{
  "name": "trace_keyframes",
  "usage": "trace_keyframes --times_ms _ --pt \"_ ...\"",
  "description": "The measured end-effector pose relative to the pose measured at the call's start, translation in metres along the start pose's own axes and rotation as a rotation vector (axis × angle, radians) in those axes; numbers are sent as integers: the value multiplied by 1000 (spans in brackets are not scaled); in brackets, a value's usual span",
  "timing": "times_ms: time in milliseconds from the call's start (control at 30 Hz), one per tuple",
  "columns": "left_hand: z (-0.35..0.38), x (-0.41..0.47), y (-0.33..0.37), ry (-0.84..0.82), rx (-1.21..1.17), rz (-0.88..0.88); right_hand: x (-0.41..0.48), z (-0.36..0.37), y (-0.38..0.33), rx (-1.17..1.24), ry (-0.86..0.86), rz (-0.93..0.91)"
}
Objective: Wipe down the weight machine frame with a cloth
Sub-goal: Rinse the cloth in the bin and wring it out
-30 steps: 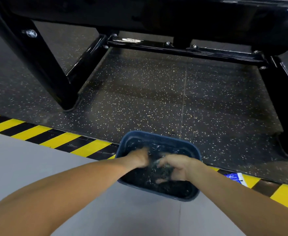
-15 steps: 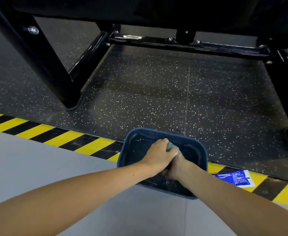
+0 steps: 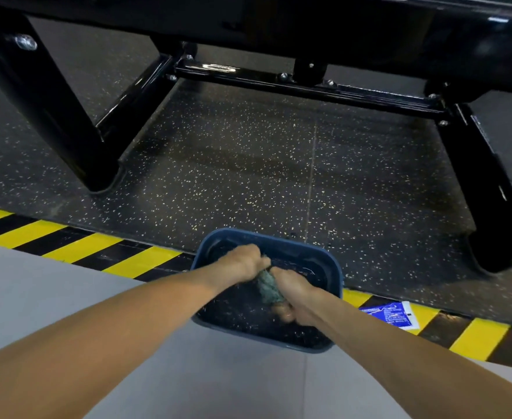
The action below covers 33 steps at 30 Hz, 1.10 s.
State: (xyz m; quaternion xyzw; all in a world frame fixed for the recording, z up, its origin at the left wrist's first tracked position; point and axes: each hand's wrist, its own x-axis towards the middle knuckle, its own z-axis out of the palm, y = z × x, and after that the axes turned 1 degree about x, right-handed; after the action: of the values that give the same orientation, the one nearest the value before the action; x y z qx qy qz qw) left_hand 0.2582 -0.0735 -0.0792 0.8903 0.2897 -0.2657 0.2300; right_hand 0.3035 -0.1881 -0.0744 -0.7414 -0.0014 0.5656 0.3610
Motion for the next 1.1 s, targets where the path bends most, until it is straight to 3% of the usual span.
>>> trace_keyframes --times_ms 100,200,267,367,500,600,633,700,767,833,867,933,1000,1100 --pt "-5 -1 -13 -26 213 -46 3 -21 1 -557 97 -110" --pt "-2 -7 -18 77 338 -45 6 -22 2 -912 176 -214" --pt "5 -7 -22 100 329 72 8 -16 2 -1151 244 -316" --pt "18 -15 -25 -113 181 279 12 -14 3 -1350 274 -392" --pt "31 -18 -31 -133 429 303 21 -17 5 -1610 297 -309" --pt "26 -13 -34 18 416 211 20 -15 -1 -1403 220 -460" --pt "23 -10 -36 62 348 170 18 -13 -4 -1203 101 -505" --pt "14 -9 -36 52 153 129 14 -8 -4 -908 -170 -406" --pt "6 -12 -34 -119 49 176 13 -4 6 -1097 -204 -324" --pt "7 -17 -34 -330 -34 191 18 -5 13 -1304 -87 -338" --pt "11 -19 -33 -388 -37 198 19 -7 11 -1248 -51 -337" --pt "23 -23 -27 -390 1 236 22 -15 2 -899 -65 -312" --pt "36 -22 -24 -251 -50 178 20 -22 -8 -490 -119 -231" --pt "44 -13 -25 -95 -463 1 17 -23 -7 54 -269 -85"
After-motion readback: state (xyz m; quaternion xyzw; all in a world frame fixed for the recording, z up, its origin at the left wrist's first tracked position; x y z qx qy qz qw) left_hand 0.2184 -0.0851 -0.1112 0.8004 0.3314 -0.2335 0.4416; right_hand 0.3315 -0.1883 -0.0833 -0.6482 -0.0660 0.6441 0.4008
